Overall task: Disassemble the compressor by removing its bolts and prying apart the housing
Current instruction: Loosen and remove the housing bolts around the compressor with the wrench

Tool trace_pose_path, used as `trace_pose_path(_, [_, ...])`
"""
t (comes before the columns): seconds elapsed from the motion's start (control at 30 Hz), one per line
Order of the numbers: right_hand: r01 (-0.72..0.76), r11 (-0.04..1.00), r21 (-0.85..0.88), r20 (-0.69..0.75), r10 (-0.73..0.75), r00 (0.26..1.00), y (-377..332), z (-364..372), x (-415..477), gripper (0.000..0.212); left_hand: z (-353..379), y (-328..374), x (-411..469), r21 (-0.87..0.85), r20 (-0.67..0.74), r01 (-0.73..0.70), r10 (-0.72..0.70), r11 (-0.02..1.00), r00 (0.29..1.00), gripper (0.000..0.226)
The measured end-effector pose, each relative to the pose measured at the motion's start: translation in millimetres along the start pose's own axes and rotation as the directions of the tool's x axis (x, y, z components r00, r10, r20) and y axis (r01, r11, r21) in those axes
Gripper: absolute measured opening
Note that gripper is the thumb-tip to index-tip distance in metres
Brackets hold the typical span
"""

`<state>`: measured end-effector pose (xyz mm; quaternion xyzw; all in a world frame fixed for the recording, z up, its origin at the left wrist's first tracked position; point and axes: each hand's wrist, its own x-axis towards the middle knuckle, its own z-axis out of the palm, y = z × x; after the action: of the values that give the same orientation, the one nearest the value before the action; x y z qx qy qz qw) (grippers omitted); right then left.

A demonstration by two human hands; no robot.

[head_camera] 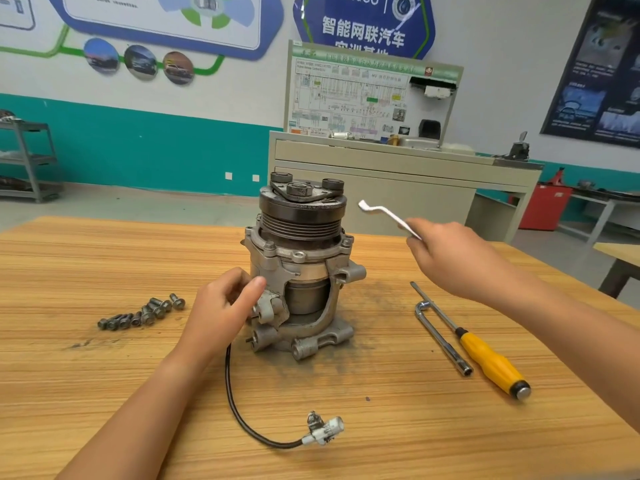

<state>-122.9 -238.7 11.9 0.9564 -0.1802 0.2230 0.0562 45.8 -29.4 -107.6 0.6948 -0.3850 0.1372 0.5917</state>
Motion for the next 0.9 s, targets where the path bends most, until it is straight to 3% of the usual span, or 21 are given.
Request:
trace_pose_path(0.2, [0.035, 0.964, -0.264, 0.177, 0.012, 0.984, -24.2, -5.5, -6.1, 0.024, 0.3, 0.6, 0.0, -0.009, -0.007, -0.005, 0.005, 1.0, 1.0, 0.054])
trace_pose_path(0.37, [0.193, 0.832, -0.519, 0.238, -0.076, 0.968, -47.0, -23.0, -15.0, 0.026, 0.8, -0.1, 0.3, 0.004, -0.007, -0.002, 0.002, 1.0, 1.0, 0.054])
trace_pose_path(0.6, [0.291, 0.739, -0.607, 0.304, -0.123, 0.945, -58.3, -28.8, -14.3, 0.037, 0.2, -0.9, -0.1, 0.024, -0.002, 0.008, -0.008, 1.0, 1.0, 0.057])
trace_pose_path(0.77, [0.265, 0.807, -0.527, 0.256, -0.147, 0.955, -35.4, -19.3, 4.3, 0.05, 0.2, -0.8, 0.5, 0.019, -0.001, -0.005, 0.005, 1.0, 1.0, 0.055])
trace_pose_path(0.9, [0.279, 0.793, -0.542, 0.273, -0.148, 0.951, -22.8, -11.3, 16.0, 0.03, 0.5, -0.3, 0.5, 0.012, -0.009, -0.005, 0.005, 1.0, 1.0, 0.055])
